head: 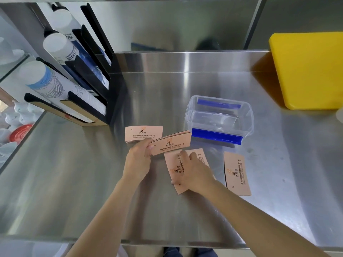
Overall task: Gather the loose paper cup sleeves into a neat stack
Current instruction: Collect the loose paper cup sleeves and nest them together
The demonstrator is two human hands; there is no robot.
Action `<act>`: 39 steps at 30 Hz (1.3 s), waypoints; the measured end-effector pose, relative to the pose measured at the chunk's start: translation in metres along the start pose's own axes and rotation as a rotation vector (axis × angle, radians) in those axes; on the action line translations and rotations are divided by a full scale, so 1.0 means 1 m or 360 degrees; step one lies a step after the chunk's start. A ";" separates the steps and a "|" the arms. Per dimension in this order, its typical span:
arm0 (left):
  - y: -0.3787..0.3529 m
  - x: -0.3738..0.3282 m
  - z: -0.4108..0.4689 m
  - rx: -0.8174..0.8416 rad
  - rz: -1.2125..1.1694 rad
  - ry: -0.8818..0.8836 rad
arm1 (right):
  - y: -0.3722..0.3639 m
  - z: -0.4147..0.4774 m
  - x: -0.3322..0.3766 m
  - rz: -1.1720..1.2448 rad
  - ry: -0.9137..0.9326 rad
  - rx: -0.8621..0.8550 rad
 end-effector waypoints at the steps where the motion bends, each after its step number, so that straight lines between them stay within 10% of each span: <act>1: 0.000 0.001 0.000 -0.0011 0.0001 0.0007 | 0.001 0.003 0.000 -0.0074 -0.0002 0.0032; 12: 0.010 0.009 -0.006 -0.0118 0.0027 0.0156 | 0.004 0.010 0.011 -0.0447 0.0361 0.0300; 20: 0.005 0.011 -0.007 -0.0099 0.0046 0.0250 | 0.002 0.001 0.011 0.0139 -0.0298 0.0379; 28: 0.005 0.008 -0.002 -0.0054 0.0093 0.0193 | 0.021 0.012 0.017 -0.0796 0.0754 0.0105; 33: 0.001 0.007 -0.003 0.0049 0.0168 0.0151 | 0.021 0.027 0.003 -0.0956 0.0768 0.0166; 39: 0.001 0.009 0.000 0.0107 0.0177 0.0059 | 0.032 0.032 -0.017 -0.0112 0.0458 0.0193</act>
Point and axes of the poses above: each hand's wrist, its own z-axis towards the middle knuckle, its own y-axis out of the back of the hand, x = y × z, the point moved 4 cm from there along z, towards the middle knuckle, and after that the axes turned 4 degrees about x, right-handed, at the moved point
